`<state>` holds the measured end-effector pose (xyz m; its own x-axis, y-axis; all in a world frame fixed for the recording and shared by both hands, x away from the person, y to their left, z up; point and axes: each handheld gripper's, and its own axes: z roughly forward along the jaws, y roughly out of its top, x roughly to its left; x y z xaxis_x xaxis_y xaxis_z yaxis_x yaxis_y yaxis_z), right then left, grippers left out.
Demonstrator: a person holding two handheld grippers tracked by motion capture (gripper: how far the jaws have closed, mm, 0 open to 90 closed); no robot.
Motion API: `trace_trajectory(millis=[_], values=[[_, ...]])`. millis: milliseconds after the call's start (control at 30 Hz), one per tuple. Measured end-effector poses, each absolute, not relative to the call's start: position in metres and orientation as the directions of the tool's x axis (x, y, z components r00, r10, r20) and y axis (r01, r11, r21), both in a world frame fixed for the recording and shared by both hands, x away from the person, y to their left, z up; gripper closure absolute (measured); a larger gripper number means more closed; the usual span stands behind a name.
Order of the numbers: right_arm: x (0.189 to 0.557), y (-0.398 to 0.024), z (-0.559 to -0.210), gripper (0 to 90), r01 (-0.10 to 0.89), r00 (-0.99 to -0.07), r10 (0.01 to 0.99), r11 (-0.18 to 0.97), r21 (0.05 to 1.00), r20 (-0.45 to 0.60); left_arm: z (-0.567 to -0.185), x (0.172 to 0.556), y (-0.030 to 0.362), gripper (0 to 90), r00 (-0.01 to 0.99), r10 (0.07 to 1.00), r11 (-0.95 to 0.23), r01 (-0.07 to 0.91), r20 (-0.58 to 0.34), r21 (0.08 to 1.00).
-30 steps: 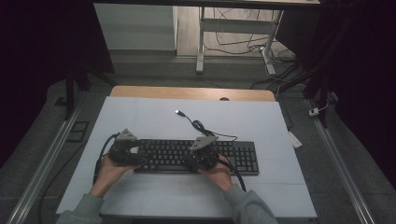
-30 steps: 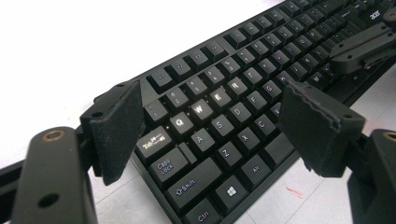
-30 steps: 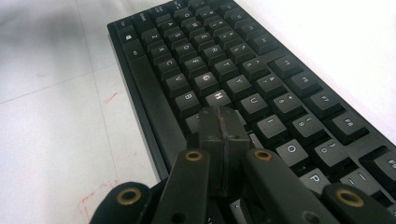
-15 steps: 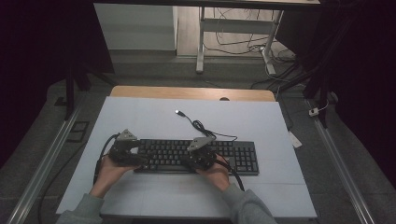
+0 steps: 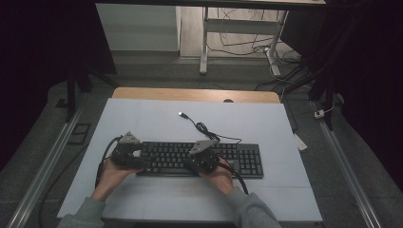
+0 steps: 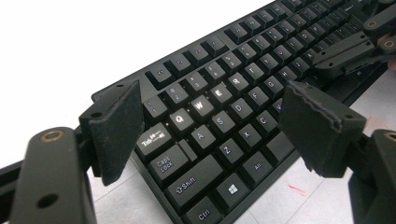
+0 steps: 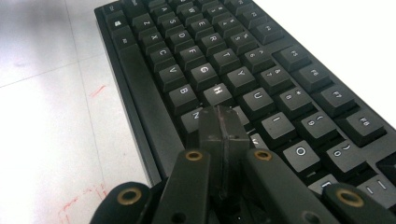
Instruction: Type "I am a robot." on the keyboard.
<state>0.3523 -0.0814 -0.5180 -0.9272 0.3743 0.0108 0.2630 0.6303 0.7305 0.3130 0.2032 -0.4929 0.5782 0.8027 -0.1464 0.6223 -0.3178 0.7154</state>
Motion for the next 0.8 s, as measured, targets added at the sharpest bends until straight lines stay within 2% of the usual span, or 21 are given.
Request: trace_trajectory(millis=[433, 633, 800], values=[[0.355, -0.106, -0.500, 89.2, 0.276, -0.910, 0.414, 0.543, 0.793, 0.033, -0.492, 0.313, 0.205, 22.2, 0.573, 0.806, -0.310, 0.621, -0.147, 0.719], [0.355, -0.121, -0.495, 69.7, 0.298, -0.888, 0.458, 0.509, 0.807, 0.039, -0.492, 0.313, 0.206, 22.2, 0.572, 0.807, -0.308, 0.621, -0.148, 0.721], [0.353, -0.139, -0.494, 59.2, 0.316, -0.863, 0.505, 0.485, 0.816, 0.034, -0.492, 0.313, 0.206, 22.2, 0.572, 0.807, -0.308, 0.621, -0.148, 0.721]])
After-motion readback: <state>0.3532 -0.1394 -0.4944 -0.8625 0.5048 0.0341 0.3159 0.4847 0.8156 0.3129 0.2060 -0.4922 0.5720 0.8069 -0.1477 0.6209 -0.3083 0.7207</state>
